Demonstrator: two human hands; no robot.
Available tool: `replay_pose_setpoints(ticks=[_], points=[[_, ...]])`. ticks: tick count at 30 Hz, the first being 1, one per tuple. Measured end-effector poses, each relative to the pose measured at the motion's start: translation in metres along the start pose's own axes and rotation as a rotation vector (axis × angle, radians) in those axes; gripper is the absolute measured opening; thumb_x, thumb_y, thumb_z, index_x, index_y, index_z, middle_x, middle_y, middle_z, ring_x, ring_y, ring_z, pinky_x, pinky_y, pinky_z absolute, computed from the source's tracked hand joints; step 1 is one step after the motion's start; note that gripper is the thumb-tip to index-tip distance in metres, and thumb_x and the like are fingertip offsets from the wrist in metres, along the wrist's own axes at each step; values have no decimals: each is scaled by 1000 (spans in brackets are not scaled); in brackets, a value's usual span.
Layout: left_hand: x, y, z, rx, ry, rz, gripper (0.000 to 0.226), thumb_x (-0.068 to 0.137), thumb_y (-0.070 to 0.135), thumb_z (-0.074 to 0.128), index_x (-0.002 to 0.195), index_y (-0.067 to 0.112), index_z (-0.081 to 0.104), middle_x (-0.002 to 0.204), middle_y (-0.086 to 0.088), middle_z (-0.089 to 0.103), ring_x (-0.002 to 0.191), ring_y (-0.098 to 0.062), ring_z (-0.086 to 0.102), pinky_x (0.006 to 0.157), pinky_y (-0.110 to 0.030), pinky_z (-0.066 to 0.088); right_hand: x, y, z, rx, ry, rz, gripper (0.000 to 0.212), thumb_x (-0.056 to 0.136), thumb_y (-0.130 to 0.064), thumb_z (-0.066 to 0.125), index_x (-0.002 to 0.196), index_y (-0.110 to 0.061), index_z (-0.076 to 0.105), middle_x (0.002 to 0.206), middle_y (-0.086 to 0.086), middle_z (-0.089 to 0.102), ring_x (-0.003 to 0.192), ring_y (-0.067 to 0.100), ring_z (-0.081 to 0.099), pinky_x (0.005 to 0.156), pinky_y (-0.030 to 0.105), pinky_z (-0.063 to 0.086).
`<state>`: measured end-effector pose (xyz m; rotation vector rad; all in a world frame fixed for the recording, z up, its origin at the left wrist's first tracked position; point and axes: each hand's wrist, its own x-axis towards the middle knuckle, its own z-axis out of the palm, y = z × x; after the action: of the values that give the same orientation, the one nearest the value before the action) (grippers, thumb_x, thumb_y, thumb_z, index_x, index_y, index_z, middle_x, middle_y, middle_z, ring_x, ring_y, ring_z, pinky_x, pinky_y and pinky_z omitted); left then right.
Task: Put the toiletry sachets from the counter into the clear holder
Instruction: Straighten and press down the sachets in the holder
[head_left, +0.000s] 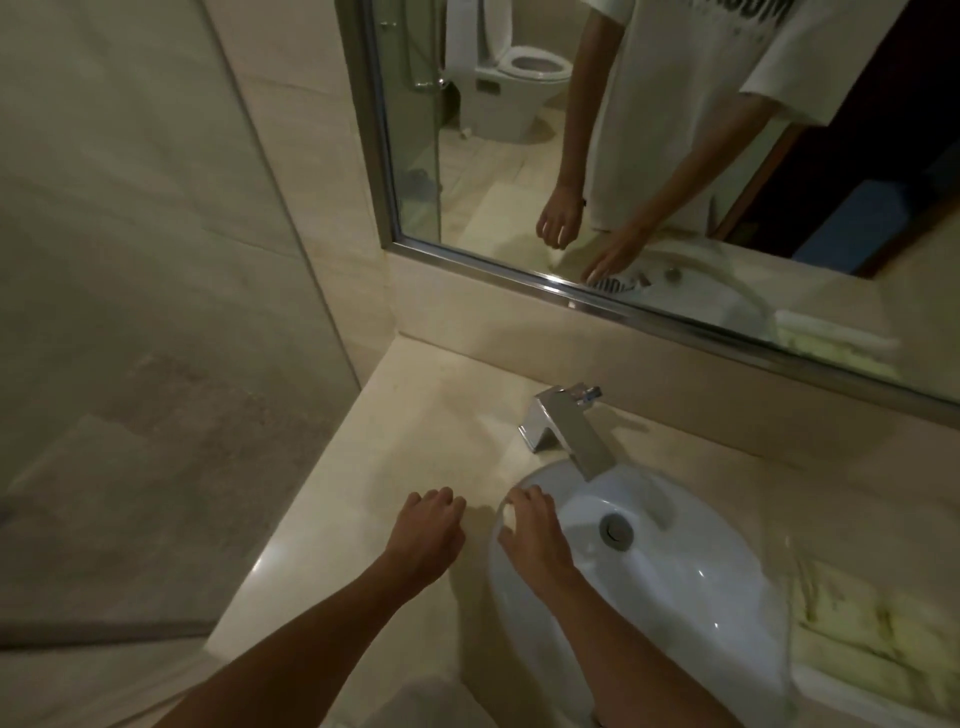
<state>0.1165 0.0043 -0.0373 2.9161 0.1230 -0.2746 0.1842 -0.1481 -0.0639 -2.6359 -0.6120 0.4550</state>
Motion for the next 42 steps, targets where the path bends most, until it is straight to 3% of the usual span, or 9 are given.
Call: replay_pose_setpoints(ticks=[13,20,26,36,42], points=[[18,143,10,-11,-16,203,19,86,15,44,101,10,55,105,-11,58,98,-30,56,88,-39,40,-101,105,-60,41,143,186,50,84,-18,61,132,-17,44,132,3,44,118,18,44,94,24,45],[18,234,16,-21,13,302,31,82,9,42,110,9,56,109,-12,63,92,-29,58,81,-37,42,-151,178,-99,14,163,271,42,81,-19,62,121,-15,49,121,2,48,112,17,43,89,24,41],[15,294,19,11,-31,339,17,81,6,42,91,6,55,97,-14,61,84,-31,56,74,-38,40,-181,233,-122,40,165,380,39,80,-18,61,118,-15,52,120,0,48,114,18,41,87,27,44],[21,360,36,34,-41,355,16,82,5,40,88,7,54,93,-11,59,82,-28,55,67,-34,31,-228,321,-152,171,228,545,47,82,-16,61,127,-11,50,130,8,48,121,24,45,101,33,40],[28,389,47,23,-29,361,19,82,5,40,93,5,55,96,-12,60,84,-29,56,73,-36,40,-236,362,-177,134,370,722,38,82,-10,64,119,-8,55,121,12,53,103,30,58,81,33,48]])
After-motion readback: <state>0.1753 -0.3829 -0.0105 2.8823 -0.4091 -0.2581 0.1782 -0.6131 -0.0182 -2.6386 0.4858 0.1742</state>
